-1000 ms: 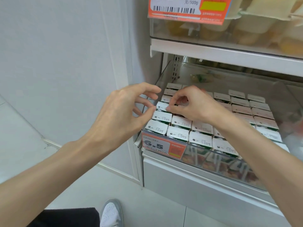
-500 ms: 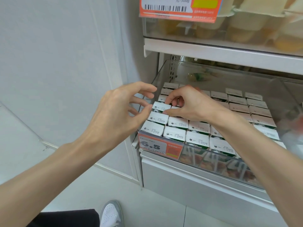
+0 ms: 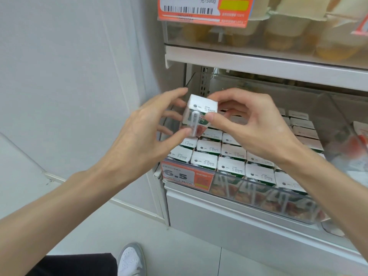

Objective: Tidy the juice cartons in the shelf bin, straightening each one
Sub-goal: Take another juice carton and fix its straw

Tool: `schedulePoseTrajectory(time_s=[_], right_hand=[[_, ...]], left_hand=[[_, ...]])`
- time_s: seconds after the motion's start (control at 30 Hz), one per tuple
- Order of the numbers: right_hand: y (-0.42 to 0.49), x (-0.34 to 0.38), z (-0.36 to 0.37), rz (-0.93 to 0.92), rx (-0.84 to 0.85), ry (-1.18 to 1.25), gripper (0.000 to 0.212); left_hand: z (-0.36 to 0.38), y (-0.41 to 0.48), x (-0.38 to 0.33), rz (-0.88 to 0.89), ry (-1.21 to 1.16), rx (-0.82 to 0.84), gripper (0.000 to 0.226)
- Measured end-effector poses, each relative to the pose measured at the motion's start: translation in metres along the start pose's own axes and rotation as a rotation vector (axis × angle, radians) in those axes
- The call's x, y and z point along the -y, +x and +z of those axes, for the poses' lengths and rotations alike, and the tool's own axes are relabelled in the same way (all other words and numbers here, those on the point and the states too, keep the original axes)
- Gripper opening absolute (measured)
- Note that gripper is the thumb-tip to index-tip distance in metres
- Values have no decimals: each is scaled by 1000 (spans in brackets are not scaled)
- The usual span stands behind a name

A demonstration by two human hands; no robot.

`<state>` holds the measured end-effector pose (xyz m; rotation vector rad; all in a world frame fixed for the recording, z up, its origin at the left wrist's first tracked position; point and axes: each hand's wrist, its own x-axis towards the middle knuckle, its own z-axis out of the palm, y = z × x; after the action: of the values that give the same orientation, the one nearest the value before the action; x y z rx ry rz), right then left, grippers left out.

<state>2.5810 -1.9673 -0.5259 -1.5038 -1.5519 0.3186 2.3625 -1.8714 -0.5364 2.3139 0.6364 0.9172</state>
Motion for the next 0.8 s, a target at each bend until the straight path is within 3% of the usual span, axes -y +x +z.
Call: schedulePoseTrajectory(time_s=[0.07, 0.13, 0.2, 0.3, 0.63, 0.8], right_hand=[[-16, 6, -6, 17, -30, 89, 27], [-32, 9, -12, 63, -49, 166, 27], [-48, 9, -17, 139, -92, 250, 33], [-67, 4, -25, 287, -146, 349, 49], [-82, -7, -30, 481, -251, 402, 10], [-84, -10, -30, 490, -238, 406, 9]], left_hand=[[5, 3, -5, 6, 11, 49, 69], [12, 5, -12, -20, -36, 138, 53], [20, 6, -20, -77, -197, 220, 37], [34, 6, -30, -193, -406, 262, 30], [55, 13, -39, -339, -595, 402, 34], [58, 13, -39, -320, -612, 410, 38]])
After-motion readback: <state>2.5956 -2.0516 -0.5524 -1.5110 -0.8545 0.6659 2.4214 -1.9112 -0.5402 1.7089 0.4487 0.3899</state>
